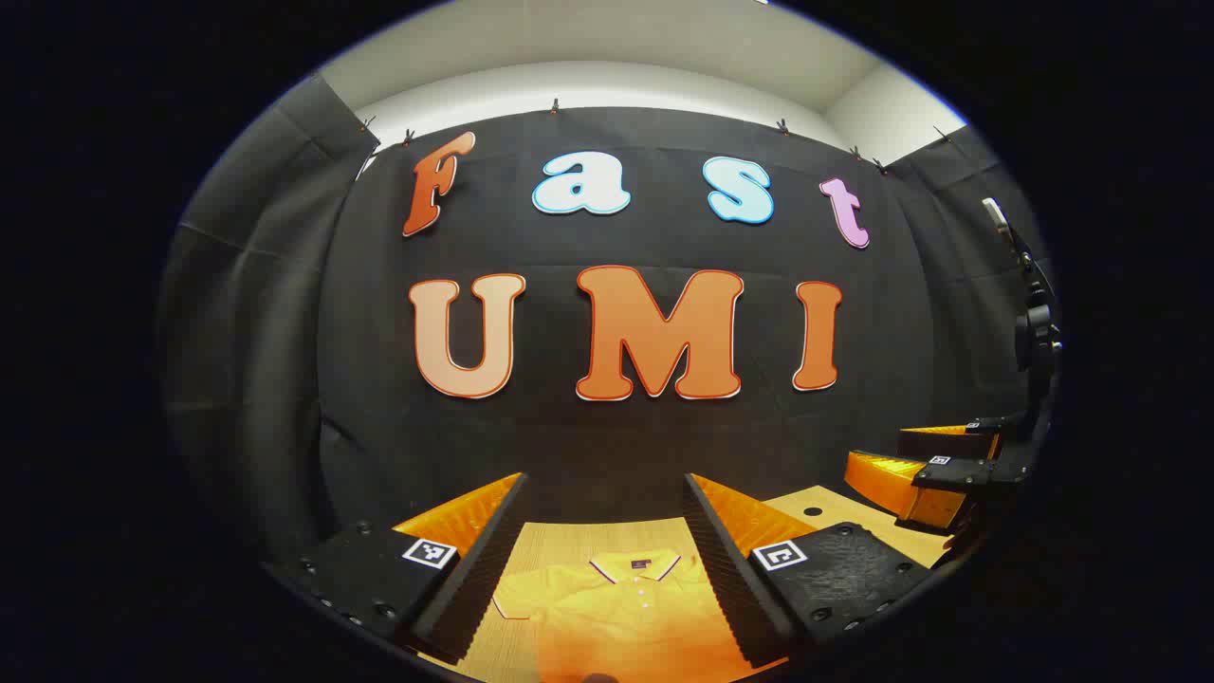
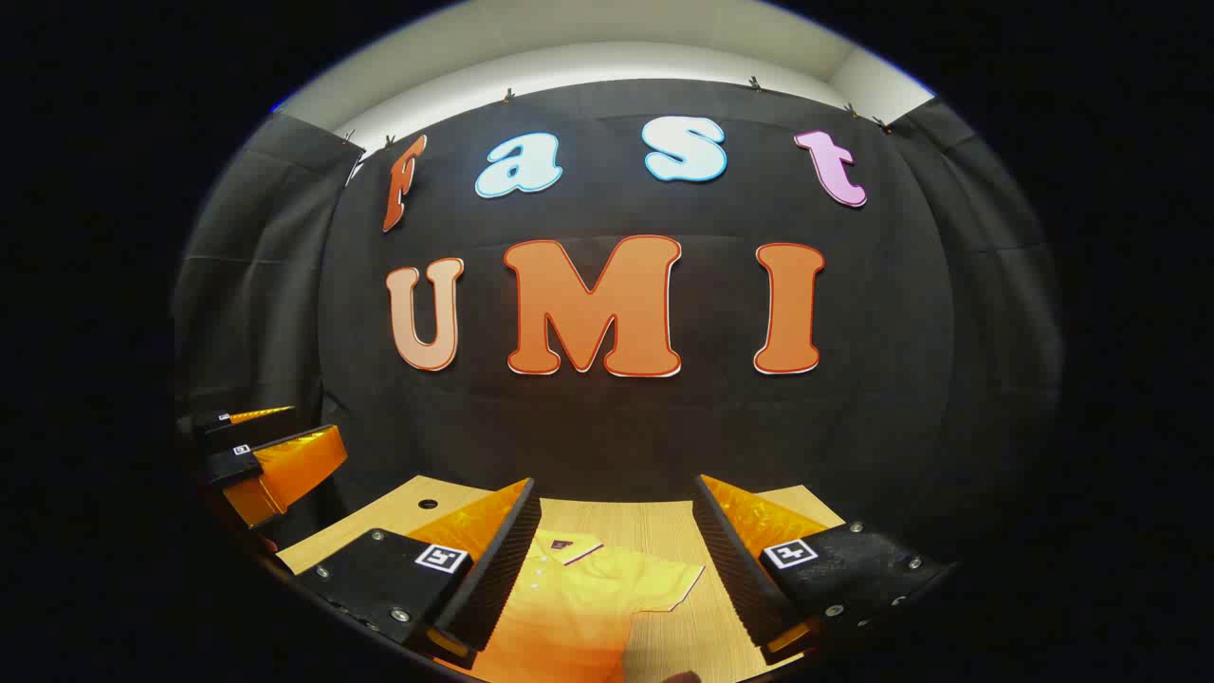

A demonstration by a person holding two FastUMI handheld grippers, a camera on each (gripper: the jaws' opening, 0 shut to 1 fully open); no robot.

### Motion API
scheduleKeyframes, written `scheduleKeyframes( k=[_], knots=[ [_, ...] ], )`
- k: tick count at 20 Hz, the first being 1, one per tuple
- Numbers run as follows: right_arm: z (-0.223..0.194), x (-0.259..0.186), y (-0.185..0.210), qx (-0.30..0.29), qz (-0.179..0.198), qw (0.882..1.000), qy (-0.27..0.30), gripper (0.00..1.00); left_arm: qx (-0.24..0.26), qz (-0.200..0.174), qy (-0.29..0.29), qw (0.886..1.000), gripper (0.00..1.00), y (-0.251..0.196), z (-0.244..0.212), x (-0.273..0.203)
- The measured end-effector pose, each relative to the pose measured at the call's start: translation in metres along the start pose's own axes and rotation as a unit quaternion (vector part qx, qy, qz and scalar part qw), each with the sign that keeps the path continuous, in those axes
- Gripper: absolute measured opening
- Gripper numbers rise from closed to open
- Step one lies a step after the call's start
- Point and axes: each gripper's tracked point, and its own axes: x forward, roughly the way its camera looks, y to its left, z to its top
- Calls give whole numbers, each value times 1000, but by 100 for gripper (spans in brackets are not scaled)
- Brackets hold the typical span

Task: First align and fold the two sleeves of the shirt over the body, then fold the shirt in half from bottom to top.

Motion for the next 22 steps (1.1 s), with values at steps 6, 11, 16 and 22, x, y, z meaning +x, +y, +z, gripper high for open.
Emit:
scheduleKeyframes(
  k=[6, 11, 16, 22],
  knots=[
    [-1, -5, -1, -3, 5, 1000, 0, 97, 6, 0, -3, 1000, 97, -5, 0, -6],
    [-2, -5, 1, -7, 11, 1000, 3, 97, 10, -2, -3, 1000, 97, -10, -1, -6],
    [-6, -1, -2, -9, 9, 1000, 5, 97, 12, -2, -2, 1000, 97, -13, -3, -8],
    [-43, 26, -15, -11, 3, 998, 60, 98, 19, 19, -3, 1000, 97, 0, -5, -14]
  ],
)
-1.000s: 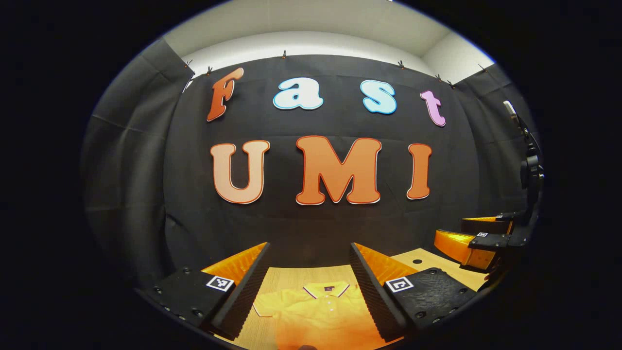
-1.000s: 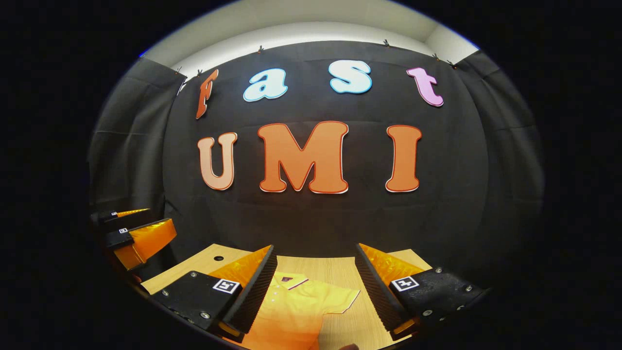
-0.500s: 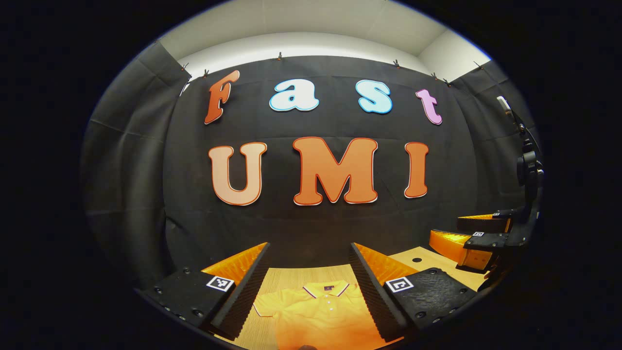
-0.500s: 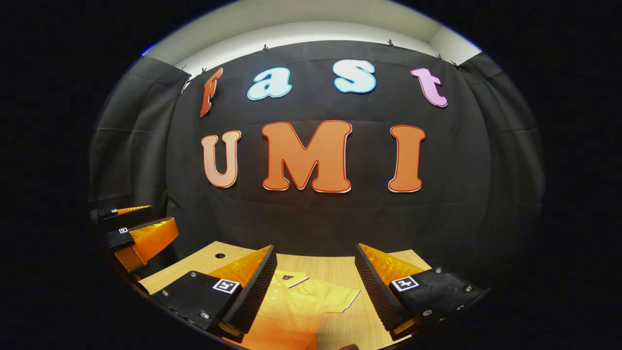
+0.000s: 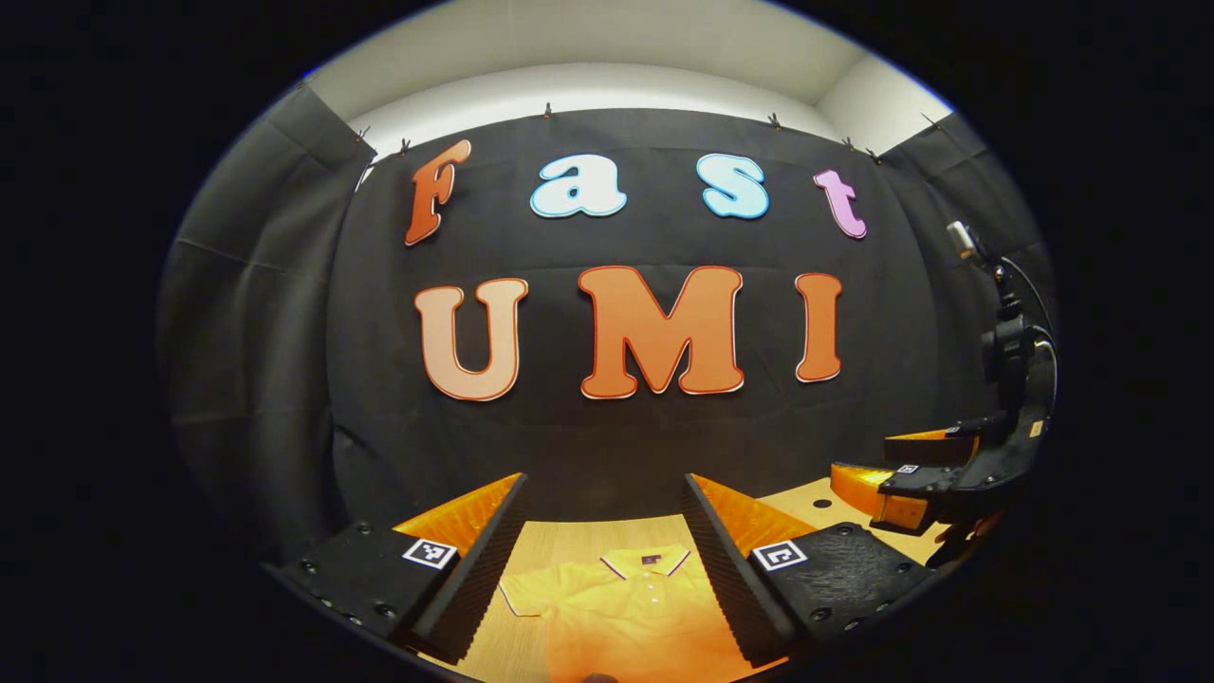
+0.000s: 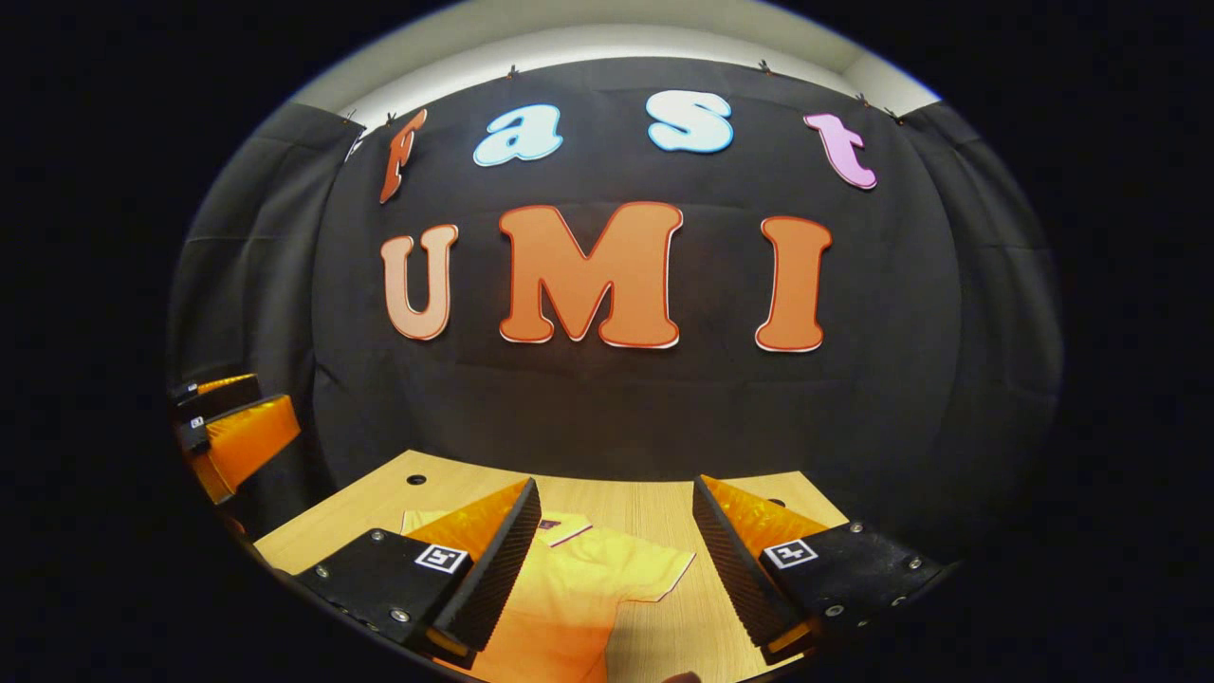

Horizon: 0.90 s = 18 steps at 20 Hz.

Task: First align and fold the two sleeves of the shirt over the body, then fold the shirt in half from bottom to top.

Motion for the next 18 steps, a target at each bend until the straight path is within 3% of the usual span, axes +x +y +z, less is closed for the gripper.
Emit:
scheduleKeyframes(
  k=[4, 11, 18],
  knots=[
    [-31, 36, -20, 16, -10, 998, 58, 98, 4, 27, 3, 1000, 97, 17, -3, -3],
    [-91, 95, -42, 39, -18, 984, 172, 98, 4, 67, 16, 998, 97, 37, -10, -7],
    [-156, 138, -59, 35, -13, 958, 285, 98, 4, 107, 47, 993, 98, 49, -26, -7]
  ],
)
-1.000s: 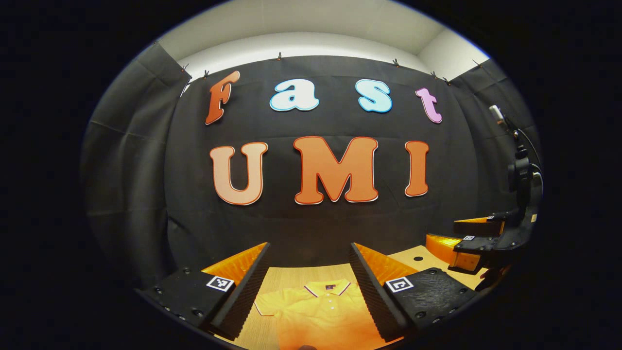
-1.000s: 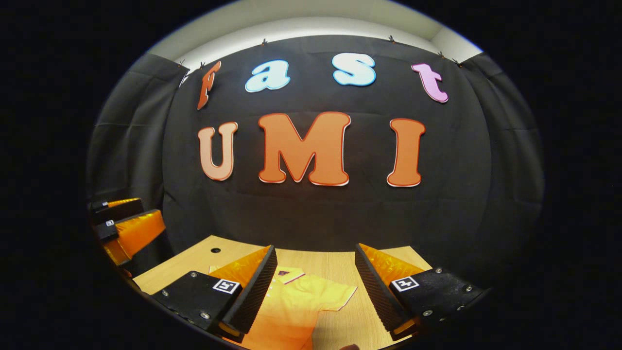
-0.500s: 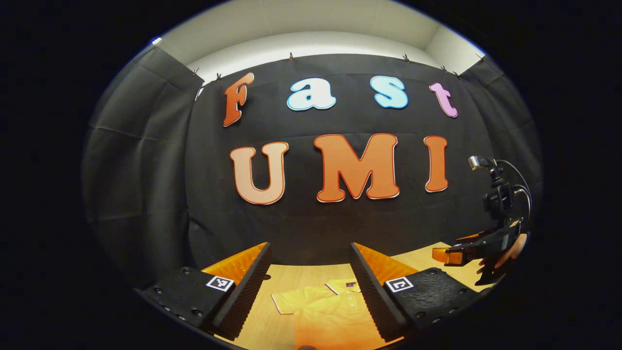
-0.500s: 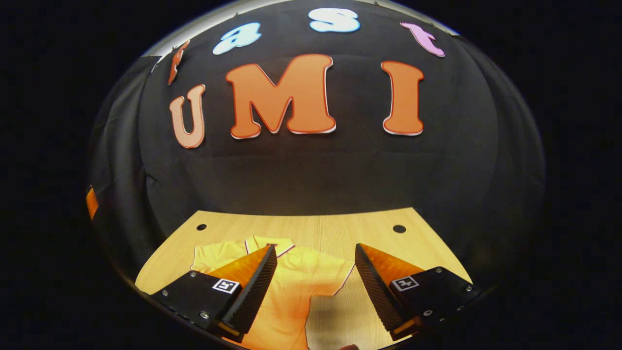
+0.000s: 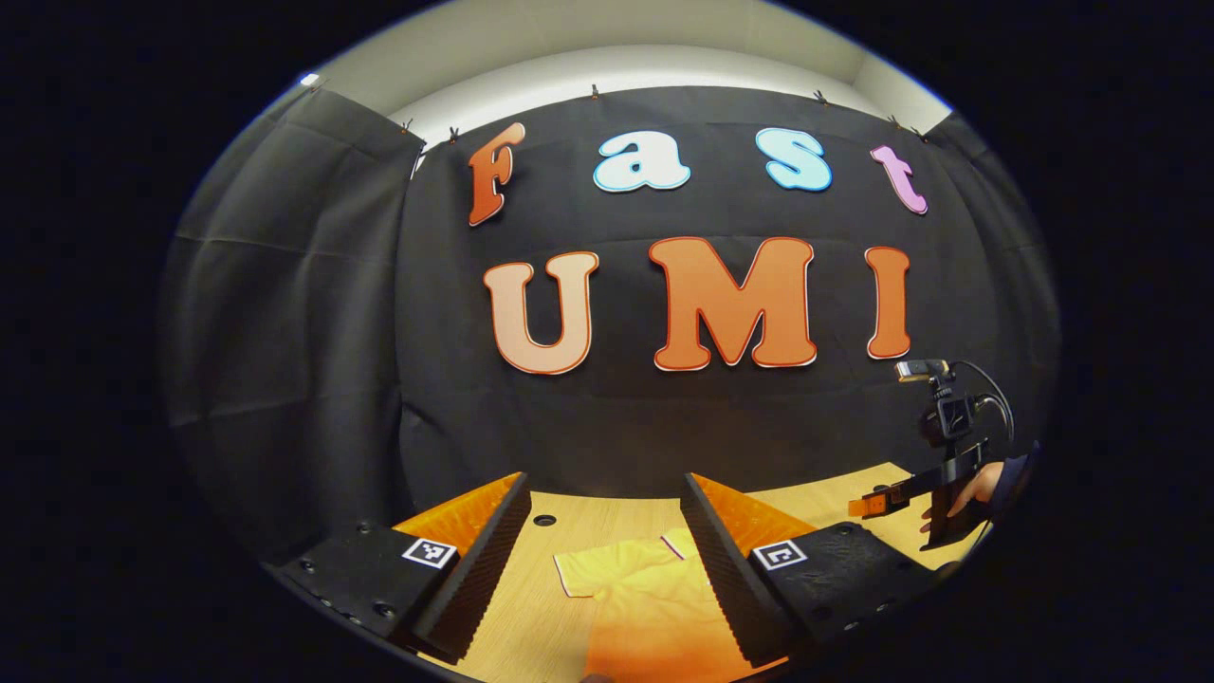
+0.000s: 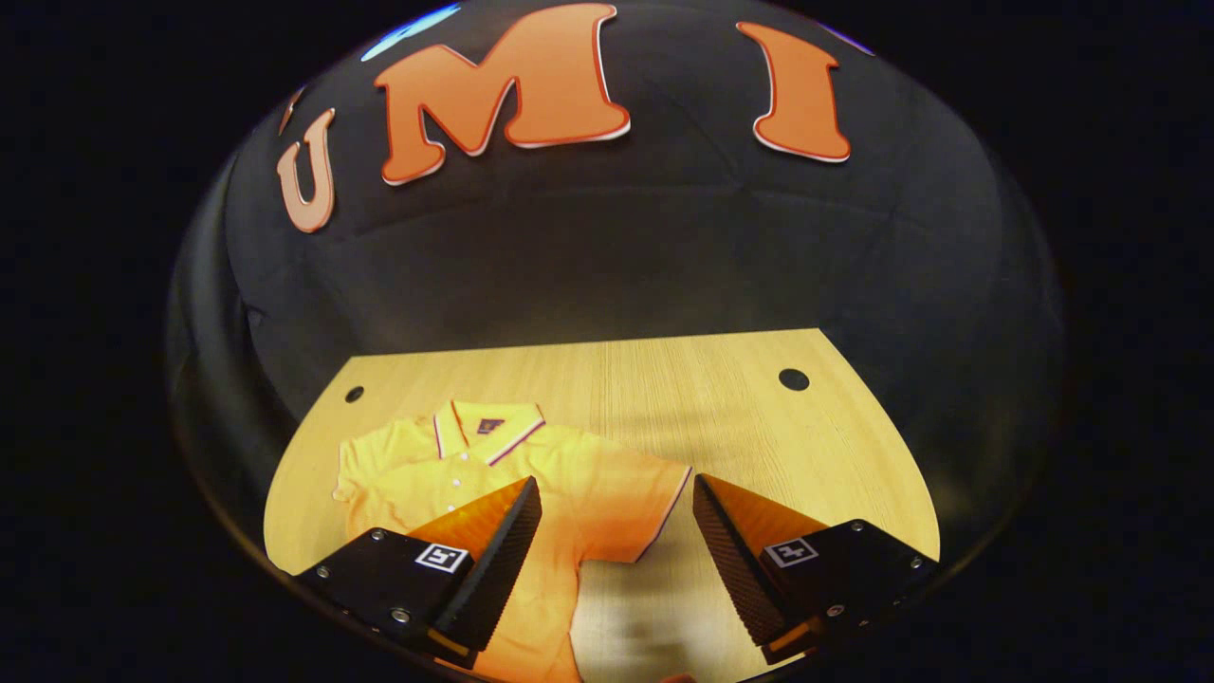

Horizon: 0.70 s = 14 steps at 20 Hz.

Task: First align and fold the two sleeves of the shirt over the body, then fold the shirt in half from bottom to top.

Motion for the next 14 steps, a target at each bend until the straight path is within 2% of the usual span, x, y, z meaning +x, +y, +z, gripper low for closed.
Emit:
scheduleKeyframes(
  k=[4, 8, 11, 14],
  knots=[
    [-26, 31, -3, 10, 23, 995, 97, 97, 6, 22, 21, 1000, 98, 3, -13, 5],
    [-41, 70, -9, 7, 17, 988, 156, 95, 4, 48, 54, 997, 98, 9, -33, 5],
    [-48, 90, -11, 10, 28, 981, 194, 92, 13, 72, 71, 995, 98, 16, -45, 4],
    [-62, 106, -15, 10, 28, 971, 236, 90, -1, 85, 102, 991, 97, 18, -60, 8]
  ],
)
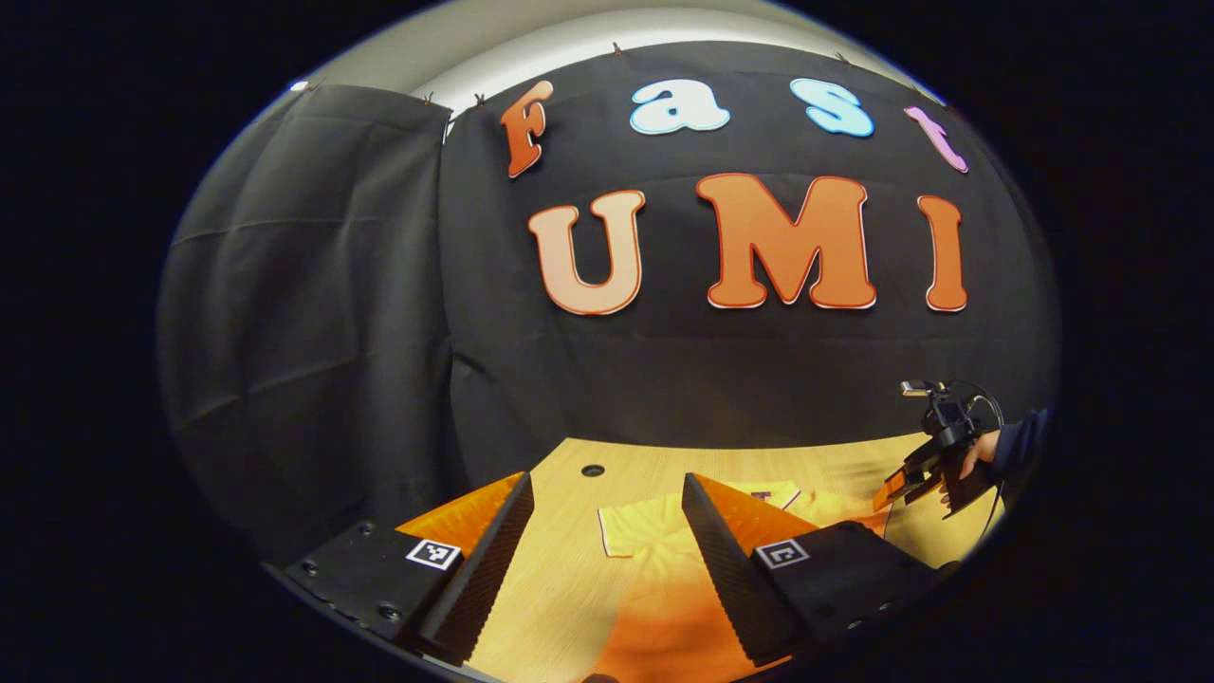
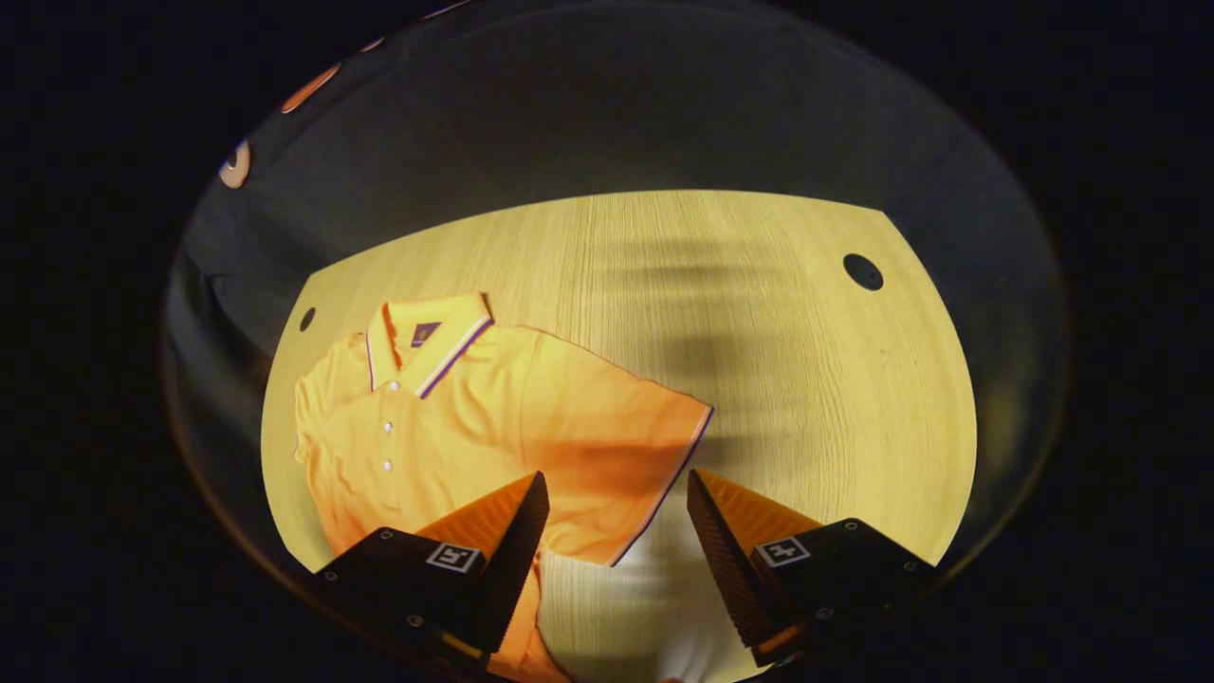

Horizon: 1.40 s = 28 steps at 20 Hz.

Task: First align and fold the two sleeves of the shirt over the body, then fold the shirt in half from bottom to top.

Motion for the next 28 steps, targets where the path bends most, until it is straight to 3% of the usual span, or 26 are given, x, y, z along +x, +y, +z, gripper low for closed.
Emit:
scheduleKeyframes(
  k=[7, 9, 13, 14, 16, 18, 19, 21, 22, 24, 28],
  knots=[
    [-16, 39, 0, 8, 2, 997, 71, 87, 2, -5, 38, 999, 97, -12, -24, 5],
    [-23, 46, 2, 14, 4, 996, 91, 80, 3, -6, 44, 999, 97, -13, -27, 6],
    [-15, 52, -10, 22, -23, 995, 91, 63, 2, -4, 54, 999, 97, -12, -35, 10],
    [-15, 52, -10, 19, -29, 995, 94, 68, 1, -3, 58, 998, 97, -11, -37, 10],
    [-16, 54, -15, 3, -61, 993, 97, 65, -6, -3, 65, 998, 97, -11, -42, 14],
    [-14, 52, -7, -4, -59, 993, 99, 48, -13, -6, 72, 997, 97, -14, -48, 18],
    [-12, 55, -7, 6, -58, 994, 97, 33, -17, -9, 72, 997, 97, -15, -47, 19],
    [-13, 53, -1, 16, -28, 994, 103, 14, -17, -13, 71, 997, 97, -16, -48, 19],
    [-10, 50, 0, 20, -18, 995, 97, 15, -18, -14, 69, 997, 97, -15, -46, 19],
    [4, 43, 3, 25, -6, 997, 66, 5, -21, -12, 65, 998, 97, -9, -46, 19],
    [22, 16, 39, 24, 44, 998, 39, 5, -31, -6, 70, 997, 97, -1, -51, 19]
  ],
)
